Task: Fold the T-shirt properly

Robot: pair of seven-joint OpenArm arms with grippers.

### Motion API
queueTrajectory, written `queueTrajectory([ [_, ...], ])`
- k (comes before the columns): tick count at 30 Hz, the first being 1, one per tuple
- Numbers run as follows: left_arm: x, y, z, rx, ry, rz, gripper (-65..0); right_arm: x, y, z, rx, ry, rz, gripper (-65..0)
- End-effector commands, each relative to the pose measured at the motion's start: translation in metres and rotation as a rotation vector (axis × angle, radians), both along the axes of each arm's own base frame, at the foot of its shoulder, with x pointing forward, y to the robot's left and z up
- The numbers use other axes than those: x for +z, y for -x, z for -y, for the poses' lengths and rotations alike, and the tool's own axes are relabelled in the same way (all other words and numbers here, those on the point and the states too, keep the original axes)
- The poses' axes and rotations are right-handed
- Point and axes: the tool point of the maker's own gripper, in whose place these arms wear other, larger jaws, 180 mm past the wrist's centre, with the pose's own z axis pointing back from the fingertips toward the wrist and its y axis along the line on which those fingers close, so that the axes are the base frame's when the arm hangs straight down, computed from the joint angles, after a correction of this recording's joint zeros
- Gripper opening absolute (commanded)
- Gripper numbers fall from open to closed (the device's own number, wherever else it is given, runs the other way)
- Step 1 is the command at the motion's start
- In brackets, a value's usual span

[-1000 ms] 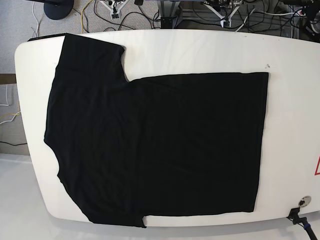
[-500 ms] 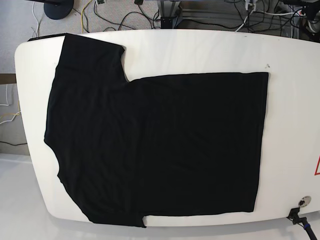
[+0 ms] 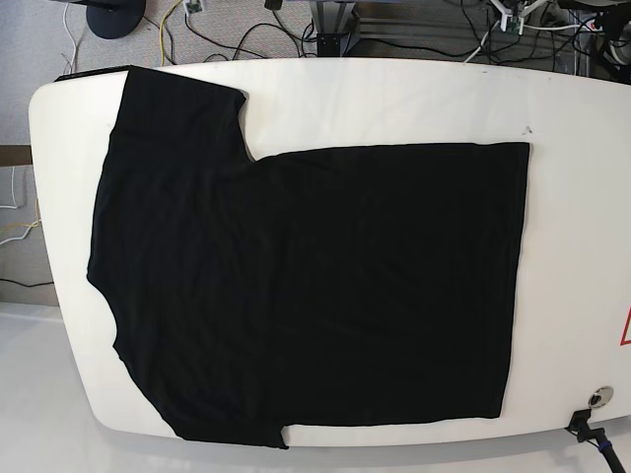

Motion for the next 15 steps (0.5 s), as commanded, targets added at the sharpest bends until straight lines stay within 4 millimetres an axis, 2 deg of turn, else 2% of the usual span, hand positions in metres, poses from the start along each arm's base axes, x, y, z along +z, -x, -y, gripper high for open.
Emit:
queueTrajectory([
  [1, 0.026, -0.019, -0.005, -0.029, -0.004, 0.087, -65.0, 0.022, 0.001, 0.039, -0.025, 0.06, 0.044, -64.9],
  [8, 0.087, -0.038, 0.005, -0.076, 0.035, 0.22, -65.0, 0.08, -0.021, 0.105, -0.116, 0.183, 0.189, -64.9],
  [12, 0.131, -0.058, 0.018, -0.092, 0.079, 0.306, -65.0, 0.125, -0.044, 0.129, -0.137, 0.238, 0.298, -65.0],
  [13, 0.11, -0.039, 0.017, -0.088, 0.085, 0.236, -65.0, 0.107, -0.032, 0.127, -0.13, 0.229, 0.23, -65.0],
  [15, 0.125, -0.038, 0.019, -0.111, 0.084, 0.244, -65.0, 0.131, -0.04, 0.138, -0.113, 0.256, 0.273, -65.0],
])
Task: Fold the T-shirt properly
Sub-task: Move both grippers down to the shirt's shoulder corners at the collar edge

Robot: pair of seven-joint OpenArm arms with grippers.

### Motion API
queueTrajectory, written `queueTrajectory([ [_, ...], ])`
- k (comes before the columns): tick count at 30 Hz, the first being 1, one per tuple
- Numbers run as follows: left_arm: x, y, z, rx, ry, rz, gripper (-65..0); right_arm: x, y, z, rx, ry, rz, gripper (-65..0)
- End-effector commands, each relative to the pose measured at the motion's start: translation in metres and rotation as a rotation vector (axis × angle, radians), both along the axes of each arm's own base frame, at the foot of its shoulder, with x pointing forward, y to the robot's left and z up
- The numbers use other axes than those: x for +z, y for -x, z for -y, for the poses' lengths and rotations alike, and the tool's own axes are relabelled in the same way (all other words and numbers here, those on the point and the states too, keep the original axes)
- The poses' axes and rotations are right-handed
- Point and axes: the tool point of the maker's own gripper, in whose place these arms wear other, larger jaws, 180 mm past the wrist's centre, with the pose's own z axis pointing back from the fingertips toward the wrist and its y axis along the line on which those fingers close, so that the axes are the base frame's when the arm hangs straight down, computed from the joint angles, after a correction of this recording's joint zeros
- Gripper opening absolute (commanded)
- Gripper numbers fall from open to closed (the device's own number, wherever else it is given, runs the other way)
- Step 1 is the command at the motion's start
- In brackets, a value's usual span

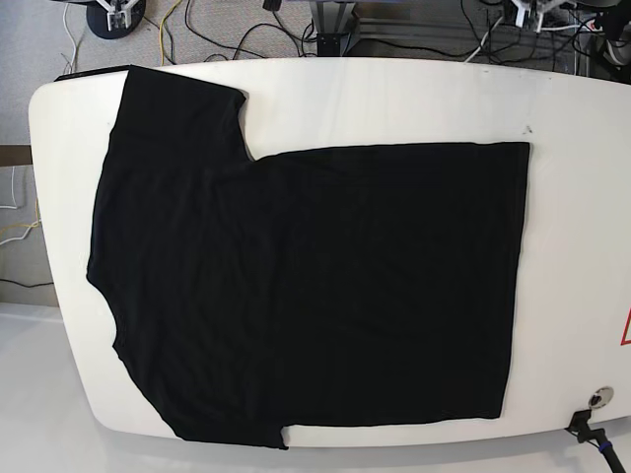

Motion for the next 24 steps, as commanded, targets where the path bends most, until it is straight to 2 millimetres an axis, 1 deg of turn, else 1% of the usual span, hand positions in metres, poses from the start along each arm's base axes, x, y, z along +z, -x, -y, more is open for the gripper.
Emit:
queueTrajectory([
  [1, 0.006, 0.036, 0.003, -0.042, -0.001, -0.073, -65.0, 0.022, 0.004, 0.015, 0.04, 0.035, -0.008, -65.0],
  [3, 0.022, 0.032, 0.005, -0.058, -0.003, -0.049, -65.0, 0.039, -0.004, 0.014, 0.069, 0.049, 0.011, -65.0],
  [5, 0.04, 0.027, 0.007, -0.073, -0.009, -0.024, -65.0, 0.057, -0.012, 0.009, 0.106, 0.057, 0.03, -65.0],
  [7, 0.059, 0.016, 0.009, -0.085, -0.019, 0.014, -65.0, 0.071, -0.021, 0.001, 0.141, 0.063, 0.045, -65.0],
  [11, 0.096, -0.008, 0.012, -0.101, -0.033, 0.085, -65.0, 0.098, -0.045, -0.019, 0.21, 0.053, 0.099, -65.0],
  [13, 0.112, -0.02, 0.008, -0.096, -0.04, 0.124, -65.0, 0.109, -0.057, -0.029, 0.223, 0.036, 0.133, -65.0],
  [15, 0.127, -0.033, 0.002, -0.084, -0.035, 0.17, -65.0, 0.118, -0.07, -0.037, 0.222, 0.01, 0.176, -65.0],
  [17, 0.14, -0.043, -0.001, -0.073, -0.008, 0.206, -65.0, 0.129, -0.084, -0.046, 0.205, -0.028, 0.229, -65.0],
  [18, 0.145, -0.05, 0.001, -0.073, 0.012, 0.228, -65.0, 0.135, -0.092, -0.05, 0.197, -0.053, 0.258, -65.0],
  [19, 0.152, -0.056, -0.001, -0.065, 0.021, 0.252, -65.0, 0.142, -0.1, -0.053, 0.175, -0.08, 0.295, -65.0],
  [21, 0.163, -0.068, 0.001, -0.063, 0.046, 0.292, -65.0, 0.162, -0.119, -0.055, 0.141, -0.124, 0.374, -64.6],
  [22, 0.168, -0.074, 0.002, -0.065, 0.053, 0.313, -65.0, 0.172, -0.127, -0.057, 0.127, -0.152, 0.416, -61.9],
  [24, 0.178, -0.086, 0.003, -0.061, 0.063, 0.357, -65.0, 0.193, -0.141, -0.054, 0.094, -0.179, 0.489, -53.2],
])
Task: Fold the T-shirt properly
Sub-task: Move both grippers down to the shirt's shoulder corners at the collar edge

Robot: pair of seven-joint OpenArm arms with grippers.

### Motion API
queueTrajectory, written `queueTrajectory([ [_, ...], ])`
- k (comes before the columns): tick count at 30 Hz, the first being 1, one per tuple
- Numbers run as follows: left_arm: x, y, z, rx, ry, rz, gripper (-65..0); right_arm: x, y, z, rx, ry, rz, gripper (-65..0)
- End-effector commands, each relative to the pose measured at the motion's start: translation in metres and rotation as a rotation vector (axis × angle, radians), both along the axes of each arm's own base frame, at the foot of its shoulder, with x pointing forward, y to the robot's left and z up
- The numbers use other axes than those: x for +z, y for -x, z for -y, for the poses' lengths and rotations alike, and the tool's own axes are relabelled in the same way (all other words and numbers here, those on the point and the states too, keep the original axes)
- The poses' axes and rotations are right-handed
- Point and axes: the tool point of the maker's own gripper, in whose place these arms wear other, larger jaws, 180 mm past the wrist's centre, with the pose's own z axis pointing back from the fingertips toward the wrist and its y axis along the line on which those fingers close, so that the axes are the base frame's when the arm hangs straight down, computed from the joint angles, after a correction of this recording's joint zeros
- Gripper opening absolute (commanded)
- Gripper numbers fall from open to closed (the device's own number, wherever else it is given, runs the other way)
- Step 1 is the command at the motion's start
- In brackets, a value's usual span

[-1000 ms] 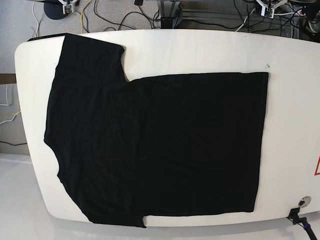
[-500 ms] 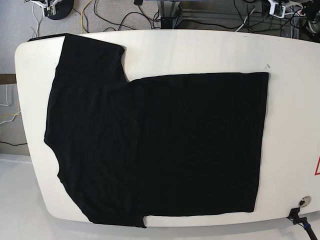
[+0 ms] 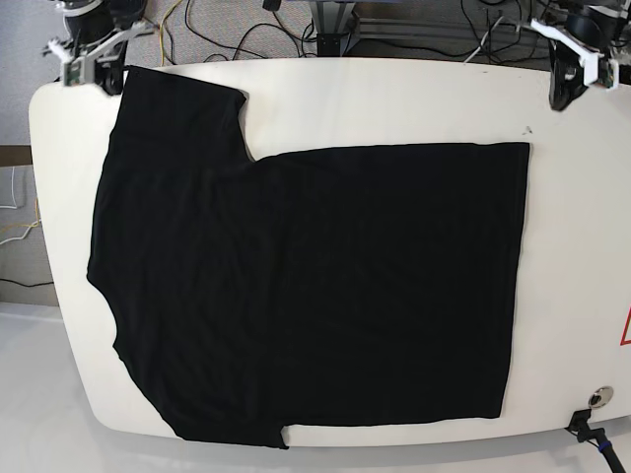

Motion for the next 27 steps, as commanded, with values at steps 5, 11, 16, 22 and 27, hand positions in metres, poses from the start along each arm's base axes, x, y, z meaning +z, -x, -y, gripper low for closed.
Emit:
queueTrajectory([
  [5, 0.024, -0.026, 0.003, -0.002, 0.007, 0.113, -61.9, 0.042, -0.039, 0.015, -0.047, -0.019, 0.17, -53.7],
  [11, 0.031, -0.042, 0.007, -0.007, 0.013, 0.162, -48.5, 0.022, -0.048, 0.049, -0.134, 0.013, 0.096, -45.3],
  [16, 0.041, -0.055, 0.011, -0.009, 0.015, 0.211, -45.1, 0.022, -0.052, 0.06, -0.167, 0.028, 0.037, -35.6],
  [22, 0.047, -0.066, 0.011, -0.003, 0.013, 0.253, -34.5, 0.02, -0.058, 0.075, -0.186, 0.022, 0.02, -33.3],
  [27, 0.049, -0.072, 0.009, 0.011, 0.013, 0.273, -33.8, 0.015, -0.063, 0.077, -0.187, 0.001, 0.013, -32.3],
])
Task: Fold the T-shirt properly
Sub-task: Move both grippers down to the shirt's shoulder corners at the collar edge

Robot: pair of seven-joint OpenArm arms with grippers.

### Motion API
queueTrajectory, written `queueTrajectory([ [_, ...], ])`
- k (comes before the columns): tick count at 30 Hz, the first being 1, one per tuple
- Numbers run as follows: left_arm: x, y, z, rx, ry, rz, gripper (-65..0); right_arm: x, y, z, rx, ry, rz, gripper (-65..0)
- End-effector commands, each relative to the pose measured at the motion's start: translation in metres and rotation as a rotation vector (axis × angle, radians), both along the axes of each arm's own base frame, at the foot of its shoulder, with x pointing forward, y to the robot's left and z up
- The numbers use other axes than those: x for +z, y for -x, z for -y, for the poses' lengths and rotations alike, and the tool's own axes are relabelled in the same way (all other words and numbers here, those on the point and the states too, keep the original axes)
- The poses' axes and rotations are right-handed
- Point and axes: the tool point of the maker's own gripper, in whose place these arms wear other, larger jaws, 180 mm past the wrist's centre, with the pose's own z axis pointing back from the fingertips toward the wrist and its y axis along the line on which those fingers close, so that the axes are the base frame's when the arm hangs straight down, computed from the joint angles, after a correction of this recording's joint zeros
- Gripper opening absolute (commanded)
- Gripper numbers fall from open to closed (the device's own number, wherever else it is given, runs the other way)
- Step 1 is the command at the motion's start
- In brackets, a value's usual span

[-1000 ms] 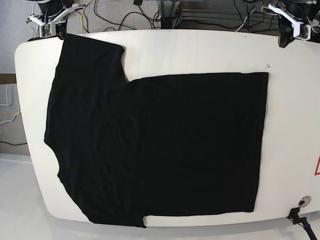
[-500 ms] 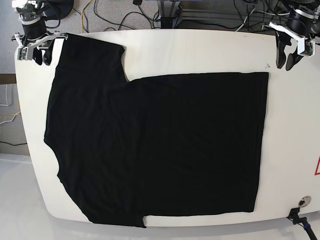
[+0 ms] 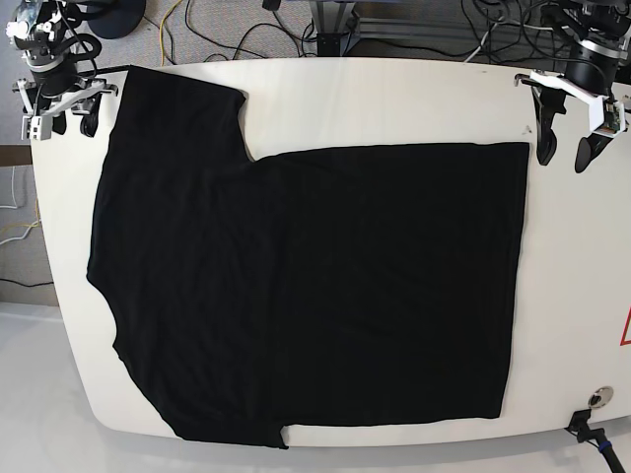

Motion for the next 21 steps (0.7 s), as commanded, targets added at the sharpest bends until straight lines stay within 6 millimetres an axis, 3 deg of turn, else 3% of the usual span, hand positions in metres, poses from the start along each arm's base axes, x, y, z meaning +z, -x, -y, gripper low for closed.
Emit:
queueTrajectory([
  [1, 0.01, -0.006, 0.0, -0.004, -0.004, 0.043, -34.0, 0.004, -0.005, 0.005, 0.003, 0.007, 0.012, -32.0],
  [6, 0.004, -0.01, -0.005, 0.017, -0.003, 0.024, -35.2, 0.004, -0.007, 0.007, -0.001, 0.004, 0.021, -31.7],
  [7, 0.01, -0.009, -0.002, 0.007, -0.005, 0.043, -34.6, 0.013, -0.014, 0.003, 0.008, 0.01, 0.043, -32.7],
  [11, 0.003, -0.015, -0.008, 0.026, 0.003, 0.022, -34.9, 0.017, -0.022, 0.0, 0.014, 0.007, 0.059, -33.1],
  [21, -0.018, -0.034, -0.031, 0.101, 0.053, -0.015, -35.2, 0.005, -0.03, -0.015, 0.036, -0.038, 0.047, -33.6],
])
